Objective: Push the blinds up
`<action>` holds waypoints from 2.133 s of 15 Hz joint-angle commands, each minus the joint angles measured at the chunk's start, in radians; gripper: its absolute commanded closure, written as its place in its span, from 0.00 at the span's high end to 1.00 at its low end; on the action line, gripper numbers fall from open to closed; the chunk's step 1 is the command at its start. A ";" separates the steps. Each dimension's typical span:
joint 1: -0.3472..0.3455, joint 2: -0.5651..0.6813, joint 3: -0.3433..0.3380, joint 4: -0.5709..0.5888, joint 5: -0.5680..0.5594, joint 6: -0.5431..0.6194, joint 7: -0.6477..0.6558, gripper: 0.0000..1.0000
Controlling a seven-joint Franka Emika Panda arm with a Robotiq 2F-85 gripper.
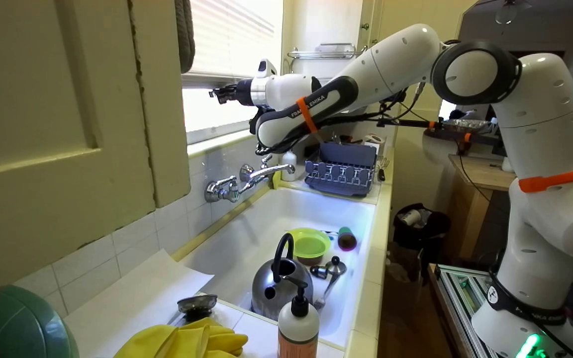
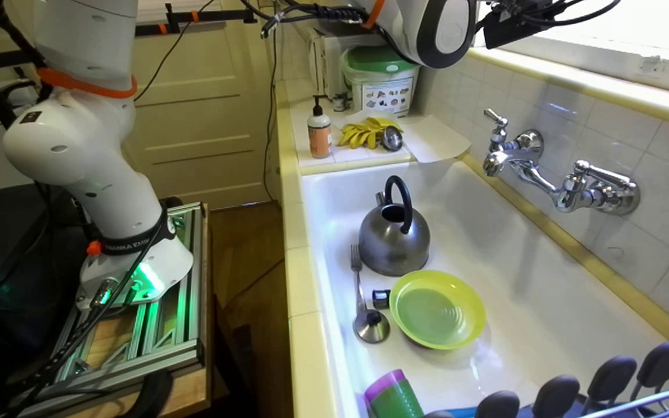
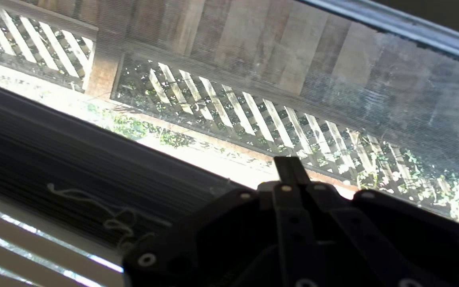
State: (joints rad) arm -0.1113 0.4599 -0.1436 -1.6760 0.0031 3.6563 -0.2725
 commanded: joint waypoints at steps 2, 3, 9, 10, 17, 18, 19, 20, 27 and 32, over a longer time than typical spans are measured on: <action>0.021 0.033 -0.053 0.033 0.073 0.001 -0.038 0.00; 0.019 0.039 -0.057 0.035 0.076 0.000 -0.034 0.00; 0.004 0.060 -0.060 0.037 0.068 -0.022 -0.009 0.00; 0.002 0.062 -0.059 0.032 0.068 -0.027 -0.005 0.00; -0.108 0.145 0.068 0.128 -0.094 0.019 0.140 0.00; -0.128 0.155 0.097 0.145 -0.128 0.027 0.160 0.00; -0.141 0.156 0.121 0.153 -0.147 0.018 0.181 0.00; -0.152 0.152 0.140 0.152 -0.159 0.006 0.196 0.00; -0.102 0.127 0.083 0.118 -0.127 -0.001 0.182 0.01; -0.067 0.156 0.072 0.166 -0.049 0.013 0.146 0.09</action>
State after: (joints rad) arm -0.2130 0.5893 -0.0493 -1.5478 -0.1068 3.6565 -0.1088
